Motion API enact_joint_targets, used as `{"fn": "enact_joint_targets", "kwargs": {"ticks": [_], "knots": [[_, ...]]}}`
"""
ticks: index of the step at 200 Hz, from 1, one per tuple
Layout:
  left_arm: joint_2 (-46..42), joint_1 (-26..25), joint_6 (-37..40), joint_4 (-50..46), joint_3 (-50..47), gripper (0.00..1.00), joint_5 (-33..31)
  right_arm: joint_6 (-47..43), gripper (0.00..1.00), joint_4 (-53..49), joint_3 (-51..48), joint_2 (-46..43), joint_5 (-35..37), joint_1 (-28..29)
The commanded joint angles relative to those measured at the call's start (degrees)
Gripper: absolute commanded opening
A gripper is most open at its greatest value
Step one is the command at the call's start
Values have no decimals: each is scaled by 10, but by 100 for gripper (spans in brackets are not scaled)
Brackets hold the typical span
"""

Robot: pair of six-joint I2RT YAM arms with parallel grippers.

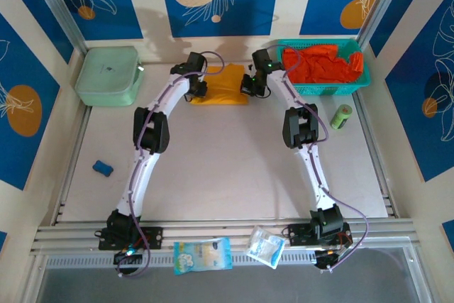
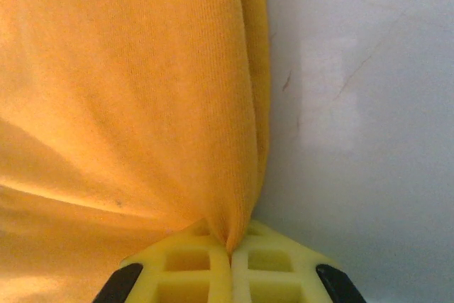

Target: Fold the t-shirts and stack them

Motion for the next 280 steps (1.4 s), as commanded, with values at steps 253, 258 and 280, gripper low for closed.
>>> {"fn": "enact_joint_targets", "kwargs": {"ticks": [253,258,280], "knots": [[-705,22,58,333,-596,99,-73,-145,99,268,-692,-716,185,25],[-736,22,58,362,-638,99,-80,-150,99,284,-726,-742,193,24],[-851,22,60,457,-801,99,-117,-176,99,344,-862,-850,230,12]]}}
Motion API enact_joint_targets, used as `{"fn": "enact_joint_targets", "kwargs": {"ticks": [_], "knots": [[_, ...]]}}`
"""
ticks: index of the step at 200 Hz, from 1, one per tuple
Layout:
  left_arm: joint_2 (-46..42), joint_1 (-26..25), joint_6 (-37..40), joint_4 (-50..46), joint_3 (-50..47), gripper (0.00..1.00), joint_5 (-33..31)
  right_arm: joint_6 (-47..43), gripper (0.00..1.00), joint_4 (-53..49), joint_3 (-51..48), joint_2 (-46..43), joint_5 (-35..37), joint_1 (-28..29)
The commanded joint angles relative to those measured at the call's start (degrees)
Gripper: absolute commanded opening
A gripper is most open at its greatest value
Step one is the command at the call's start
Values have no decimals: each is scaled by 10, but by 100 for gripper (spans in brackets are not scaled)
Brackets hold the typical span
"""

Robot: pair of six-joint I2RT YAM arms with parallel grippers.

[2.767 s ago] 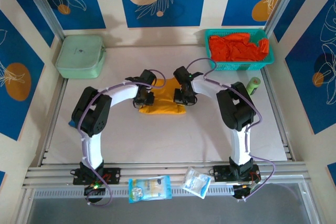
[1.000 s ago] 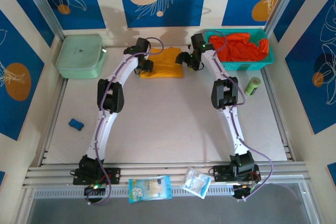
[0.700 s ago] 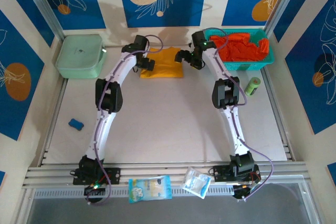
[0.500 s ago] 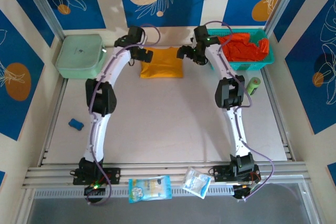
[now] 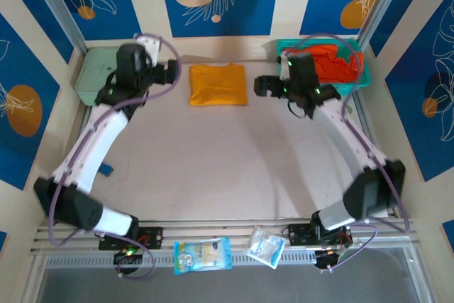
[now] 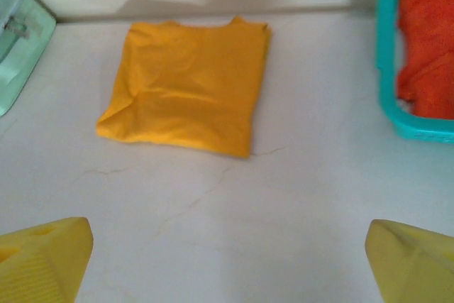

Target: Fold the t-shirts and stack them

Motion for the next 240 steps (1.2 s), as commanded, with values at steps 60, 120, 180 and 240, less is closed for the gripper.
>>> {"fn": "enact_joint_targets", "kwargs": {"ticks": [60,120,180,240], "knots": [[-228,7,28,357,-486,99,-161,-108,99,392,-470,-298,41,-75],[-63,21,56,723,-679,100,-233,-131,99,612,-674,-295,6,-113],[92,58,47,801,-635,100,-90,-98,99,799,-624,-67,-97,-178],[120,145,6,686,-574,99,125,-78,99,727,-516,69,-126,-198]]}}
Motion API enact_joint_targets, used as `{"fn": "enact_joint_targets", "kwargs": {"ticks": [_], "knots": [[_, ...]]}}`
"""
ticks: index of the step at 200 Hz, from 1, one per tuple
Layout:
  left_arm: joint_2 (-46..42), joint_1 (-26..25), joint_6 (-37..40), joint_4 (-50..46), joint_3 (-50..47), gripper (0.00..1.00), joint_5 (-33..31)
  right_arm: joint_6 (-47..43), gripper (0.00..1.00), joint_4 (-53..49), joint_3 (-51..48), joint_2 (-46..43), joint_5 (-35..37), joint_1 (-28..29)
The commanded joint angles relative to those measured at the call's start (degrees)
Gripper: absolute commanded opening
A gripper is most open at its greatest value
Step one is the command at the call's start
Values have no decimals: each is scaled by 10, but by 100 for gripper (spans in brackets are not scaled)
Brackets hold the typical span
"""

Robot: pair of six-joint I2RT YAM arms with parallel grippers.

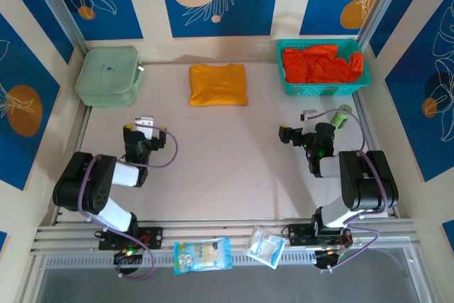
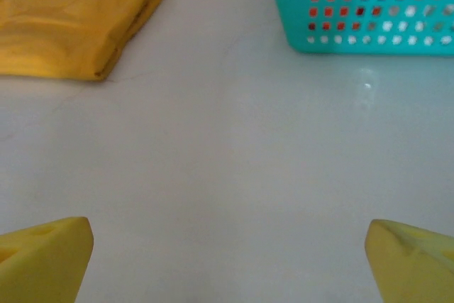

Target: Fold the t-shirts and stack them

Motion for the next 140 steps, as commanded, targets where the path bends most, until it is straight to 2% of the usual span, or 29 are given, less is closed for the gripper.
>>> {"fn": "enact_joint_targets", "kwargs": {"ticks": [1,18,140], "knots": [[0,41,-37,-48,32,99,112,28,99,-15,20,-3,1,-14],[0,41,-36,-40,30,99,111,18,99,-21,24,-2,34,4],[4,41,-33,-45,36,99,122,17,99,-20,23,-3,35,6]]}}
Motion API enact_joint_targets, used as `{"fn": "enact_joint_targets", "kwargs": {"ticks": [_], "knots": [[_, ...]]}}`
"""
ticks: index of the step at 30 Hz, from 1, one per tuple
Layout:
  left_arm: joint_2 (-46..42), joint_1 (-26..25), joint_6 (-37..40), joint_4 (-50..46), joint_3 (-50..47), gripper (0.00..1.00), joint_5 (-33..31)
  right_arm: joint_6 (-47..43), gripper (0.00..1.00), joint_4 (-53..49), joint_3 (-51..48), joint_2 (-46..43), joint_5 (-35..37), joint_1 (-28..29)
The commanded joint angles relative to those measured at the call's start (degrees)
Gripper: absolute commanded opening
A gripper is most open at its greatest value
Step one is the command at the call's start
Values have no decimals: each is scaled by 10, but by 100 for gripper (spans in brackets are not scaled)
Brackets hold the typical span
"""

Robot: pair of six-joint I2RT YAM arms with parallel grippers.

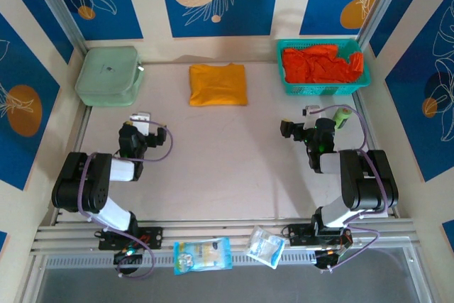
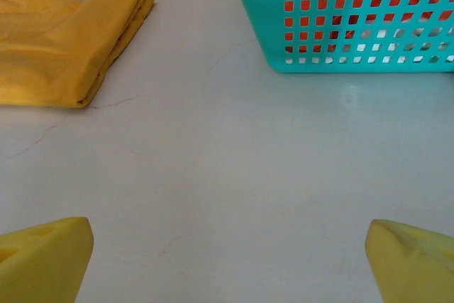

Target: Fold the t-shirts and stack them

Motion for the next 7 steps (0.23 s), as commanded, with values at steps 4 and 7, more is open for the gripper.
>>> {"fn": "enact_joint_targets", "kwargs": {"ticks": [4,7], "knots": [[3,3,-9,-6,10,99,16,4,99,2,4,-3,7,3],[2,3,-8,-2,7,99,16,4,99,-1,5,-3,7,2]]}}
